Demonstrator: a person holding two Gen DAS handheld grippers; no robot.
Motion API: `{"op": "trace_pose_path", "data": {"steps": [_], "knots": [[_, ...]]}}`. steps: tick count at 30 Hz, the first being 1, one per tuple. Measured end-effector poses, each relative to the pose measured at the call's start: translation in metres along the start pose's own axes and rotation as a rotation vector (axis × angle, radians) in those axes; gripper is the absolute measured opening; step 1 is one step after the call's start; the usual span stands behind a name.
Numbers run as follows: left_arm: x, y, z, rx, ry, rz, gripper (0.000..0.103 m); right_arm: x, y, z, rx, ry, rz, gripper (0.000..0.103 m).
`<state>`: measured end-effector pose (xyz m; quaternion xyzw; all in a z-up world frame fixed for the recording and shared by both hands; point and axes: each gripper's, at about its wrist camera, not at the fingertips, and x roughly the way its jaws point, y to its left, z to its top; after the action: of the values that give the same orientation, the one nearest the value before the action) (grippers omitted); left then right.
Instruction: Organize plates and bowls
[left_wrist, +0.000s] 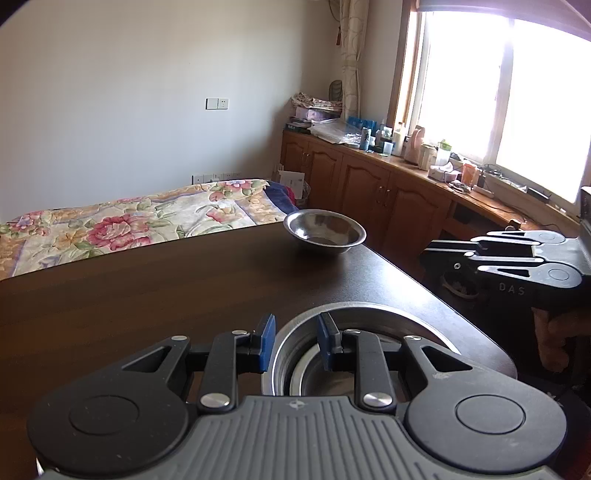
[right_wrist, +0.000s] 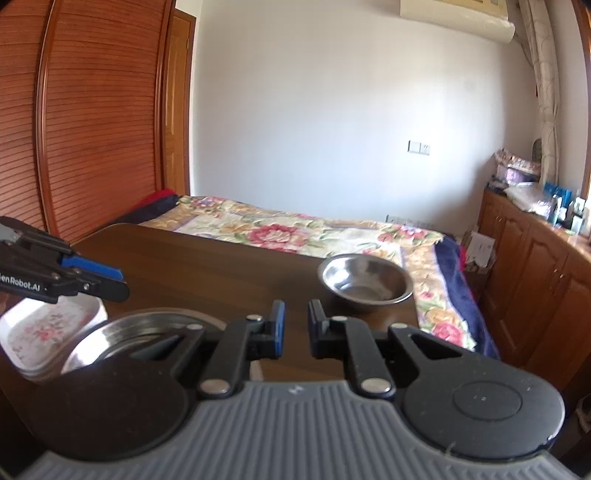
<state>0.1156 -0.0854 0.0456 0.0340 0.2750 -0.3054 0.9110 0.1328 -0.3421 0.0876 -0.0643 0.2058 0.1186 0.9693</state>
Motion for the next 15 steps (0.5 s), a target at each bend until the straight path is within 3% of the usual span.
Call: {"op": "trace_pose_path", "data": {"steps": [15], "knots": [[0.036,-0.007,0.036,0.043,0.003,0.015,0.027,0.016,-0.038,0.006,0.03,-0.03,-0.059,0.015]]}}
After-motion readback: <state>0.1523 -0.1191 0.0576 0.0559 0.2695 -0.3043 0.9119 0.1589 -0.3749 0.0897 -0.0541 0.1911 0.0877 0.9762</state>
